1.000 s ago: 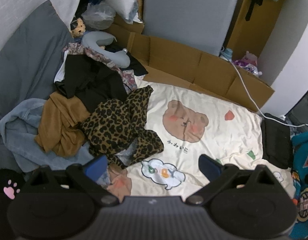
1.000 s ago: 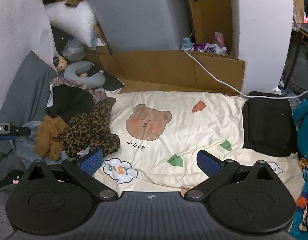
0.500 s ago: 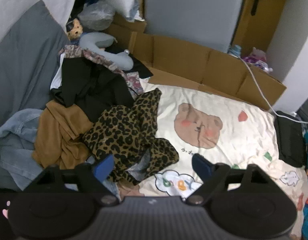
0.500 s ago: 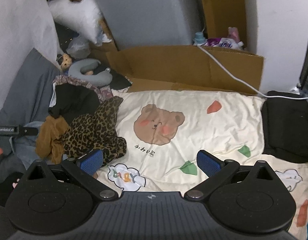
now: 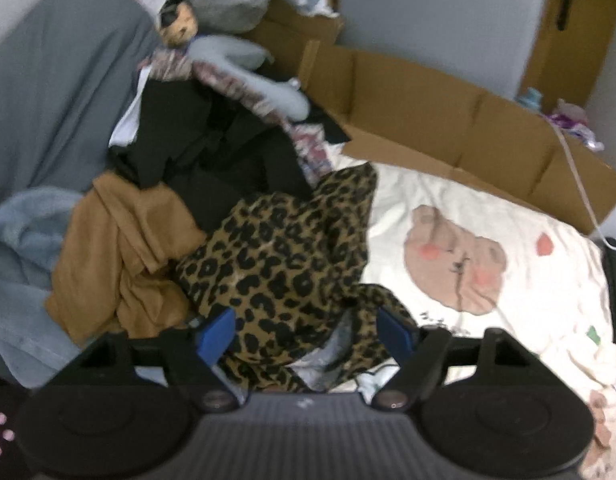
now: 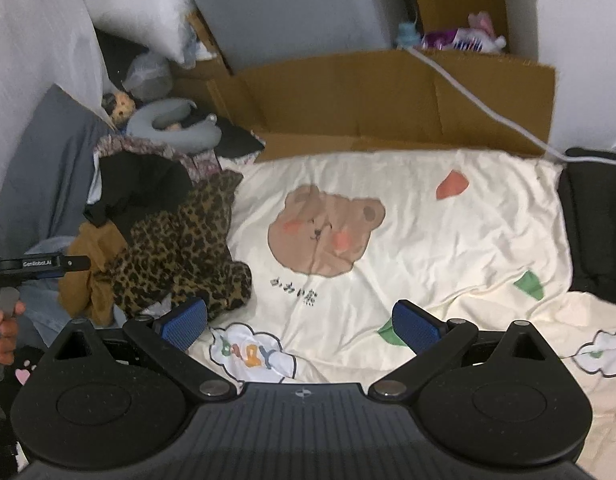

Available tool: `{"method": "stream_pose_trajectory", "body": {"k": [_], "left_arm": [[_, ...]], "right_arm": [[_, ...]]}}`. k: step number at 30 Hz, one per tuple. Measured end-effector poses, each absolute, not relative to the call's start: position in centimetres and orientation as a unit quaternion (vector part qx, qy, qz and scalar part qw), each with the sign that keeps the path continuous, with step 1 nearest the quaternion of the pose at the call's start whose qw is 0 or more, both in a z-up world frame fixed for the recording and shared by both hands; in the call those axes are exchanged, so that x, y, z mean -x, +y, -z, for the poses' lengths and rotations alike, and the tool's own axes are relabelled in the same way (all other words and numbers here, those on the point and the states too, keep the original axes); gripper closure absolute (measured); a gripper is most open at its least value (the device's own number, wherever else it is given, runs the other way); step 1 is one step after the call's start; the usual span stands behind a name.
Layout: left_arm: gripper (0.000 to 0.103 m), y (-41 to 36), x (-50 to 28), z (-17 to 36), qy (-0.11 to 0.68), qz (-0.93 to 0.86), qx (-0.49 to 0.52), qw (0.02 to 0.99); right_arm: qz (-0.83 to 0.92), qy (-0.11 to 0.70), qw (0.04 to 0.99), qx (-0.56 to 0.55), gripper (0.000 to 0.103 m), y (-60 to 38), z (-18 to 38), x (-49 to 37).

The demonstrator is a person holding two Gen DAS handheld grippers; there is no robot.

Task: Fold clothes
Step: 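Reach both grippers to the leopard-print garment and close on its waistband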

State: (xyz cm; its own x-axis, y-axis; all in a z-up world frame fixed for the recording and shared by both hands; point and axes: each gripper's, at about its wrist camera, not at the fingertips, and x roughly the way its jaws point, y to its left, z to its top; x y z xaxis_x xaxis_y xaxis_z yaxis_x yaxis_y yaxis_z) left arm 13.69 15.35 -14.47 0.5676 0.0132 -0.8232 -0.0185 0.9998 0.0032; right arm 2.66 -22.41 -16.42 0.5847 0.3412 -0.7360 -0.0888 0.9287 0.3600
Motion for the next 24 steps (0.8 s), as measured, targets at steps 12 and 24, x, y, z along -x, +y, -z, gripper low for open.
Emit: {"method": "stream_pose_trajectory", "body": {"k": [12,24], "left_arm": [[0.023,18.8,-16.2,22.7,0.472,-0.045,0.012,0.880],[0.023,20.5,-16.2,26.1,0.470,-0.047,0.025,0.881]], "right_arm": [[-0.158,0.490,0.847,-0.134,0.015,-18.7,26.0,-6.5],[-0.197,0.507,0.826,-0.149,0.018,-14.1,31.4,-11.3]]}}
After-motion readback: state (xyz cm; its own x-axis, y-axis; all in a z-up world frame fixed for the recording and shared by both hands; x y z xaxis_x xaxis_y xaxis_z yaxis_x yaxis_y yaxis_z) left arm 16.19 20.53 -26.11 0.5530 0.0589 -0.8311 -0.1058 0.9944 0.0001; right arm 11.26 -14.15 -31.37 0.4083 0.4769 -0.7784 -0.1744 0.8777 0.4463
